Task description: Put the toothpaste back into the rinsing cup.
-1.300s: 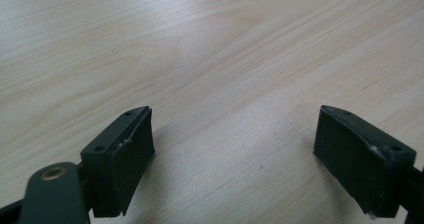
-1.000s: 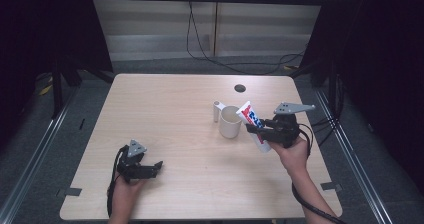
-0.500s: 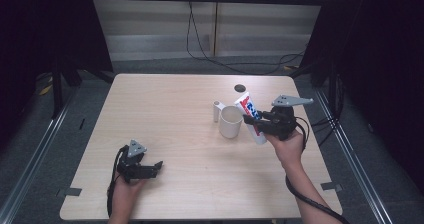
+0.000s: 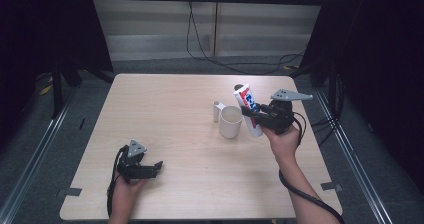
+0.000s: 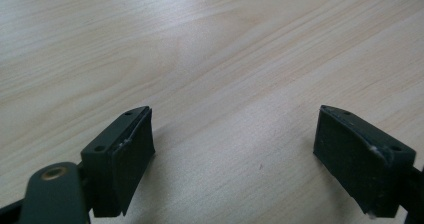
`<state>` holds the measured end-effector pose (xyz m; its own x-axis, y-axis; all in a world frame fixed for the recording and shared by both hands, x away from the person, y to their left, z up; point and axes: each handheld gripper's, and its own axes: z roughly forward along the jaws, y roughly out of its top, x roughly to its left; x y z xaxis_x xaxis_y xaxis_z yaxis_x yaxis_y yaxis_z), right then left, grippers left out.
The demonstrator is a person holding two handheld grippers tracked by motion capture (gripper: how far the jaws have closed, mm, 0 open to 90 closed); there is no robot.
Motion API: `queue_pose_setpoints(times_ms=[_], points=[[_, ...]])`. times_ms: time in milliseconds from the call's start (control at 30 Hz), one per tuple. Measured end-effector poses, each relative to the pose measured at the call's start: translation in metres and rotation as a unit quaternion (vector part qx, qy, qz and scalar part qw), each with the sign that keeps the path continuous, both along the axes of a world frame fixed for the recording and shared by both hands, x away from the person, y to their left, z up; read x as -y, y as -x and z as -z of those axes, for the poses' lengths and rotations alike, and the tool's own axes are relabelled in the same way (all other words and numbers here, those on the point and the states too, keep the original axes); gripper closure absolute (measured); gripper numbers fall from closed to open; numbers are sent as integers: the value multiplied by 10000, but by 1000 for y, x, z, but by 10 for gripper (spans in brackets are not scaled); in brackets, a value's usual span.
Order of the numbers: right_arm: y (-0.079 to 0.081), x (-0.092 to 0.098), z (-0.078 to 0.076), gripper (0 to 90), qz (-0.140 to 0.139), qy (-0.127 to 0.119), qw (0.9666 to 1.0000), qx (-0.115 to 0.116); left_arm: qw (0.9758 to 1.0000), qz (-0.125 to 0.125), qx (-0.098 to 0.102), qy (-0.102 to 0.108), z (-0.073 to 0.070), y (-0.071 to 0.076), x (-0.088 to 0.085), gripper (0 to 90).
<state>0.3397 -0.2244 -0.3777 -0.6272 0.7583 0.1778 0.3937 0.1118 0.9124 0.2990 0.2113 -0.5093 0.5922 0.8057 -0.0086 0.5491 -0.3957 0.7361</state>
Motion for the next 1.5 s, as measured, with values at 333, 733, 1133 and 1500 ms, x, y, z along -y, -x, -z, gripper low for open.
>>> queue_pose_setpoints(times_ms=[333,733,1133,1500], points=[[-10,-2,-4,637,144,-62,9999,64,10000,39,-18,-67,-1,0,-1,161],[-21,-11,-8,636,216,-75,9996,177,10000,-6,3,-4,0,0,0,161],[-31,-16,-11,634,345,-88,9991,251,10000,0,-6,-18,0,0,0,161],[-40,-22,-8,632,417,-93,9989,204,10000,47,-26,-67,-1,0,-1,161]])
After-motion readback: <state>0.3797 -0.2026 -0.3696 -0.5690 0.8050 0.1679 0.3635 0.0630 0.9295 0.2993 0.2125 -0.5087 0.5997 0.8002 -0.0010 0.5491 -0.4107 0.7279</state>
